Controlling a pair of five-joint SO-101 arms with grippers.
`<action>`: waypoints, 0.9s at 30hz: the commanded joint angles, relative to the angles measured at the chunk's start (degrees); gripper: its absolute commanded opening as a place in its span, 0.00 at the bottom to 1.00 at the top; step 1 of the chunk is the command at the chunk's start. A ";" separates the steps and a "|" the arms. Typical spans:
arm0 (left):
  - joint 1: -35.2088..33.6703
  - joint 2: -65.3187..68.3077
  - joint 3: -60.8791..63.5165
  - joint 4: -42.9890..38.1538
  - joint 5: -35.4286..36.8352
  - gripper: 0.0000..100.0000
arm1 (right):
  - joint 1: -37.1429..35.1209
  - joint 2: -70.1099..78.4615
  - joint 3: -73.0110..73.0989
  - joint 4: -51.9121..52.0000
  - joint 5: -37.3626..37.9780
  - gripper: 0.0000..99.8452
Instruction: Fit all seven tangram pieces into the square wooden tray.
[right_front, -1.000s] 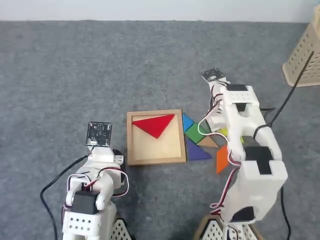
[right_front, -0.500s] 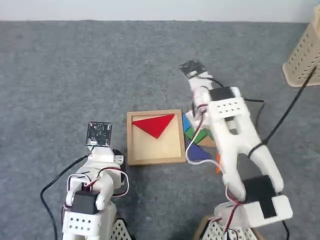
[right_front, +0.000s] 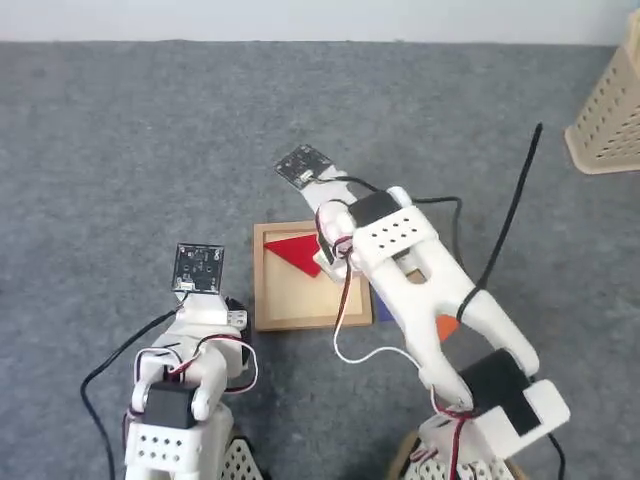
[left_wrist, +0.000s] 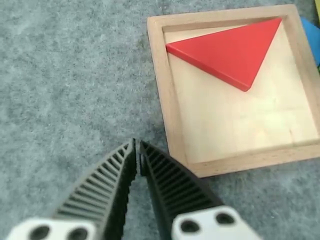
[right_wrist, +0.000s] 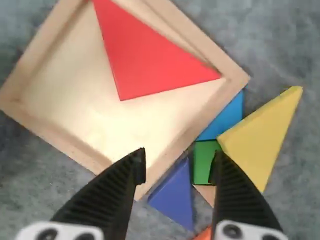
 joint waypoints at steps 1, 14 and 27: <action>-0.09 -0.88 -0.48 -1.58 -0.09 0.01 | 6.46 -0.48 -3.25 -2.59 0.88 0.20; -0.09 -0.88 -0.48 -1.58 -0.09 0.01 | 10.77 10.07 -9.76 -5.67 7.91 0.30; -0.09 -0.88 -0.48 -1.58 -0.09 0.01 | 11.74 20.53 -12.75 -6.90 9.85 0.30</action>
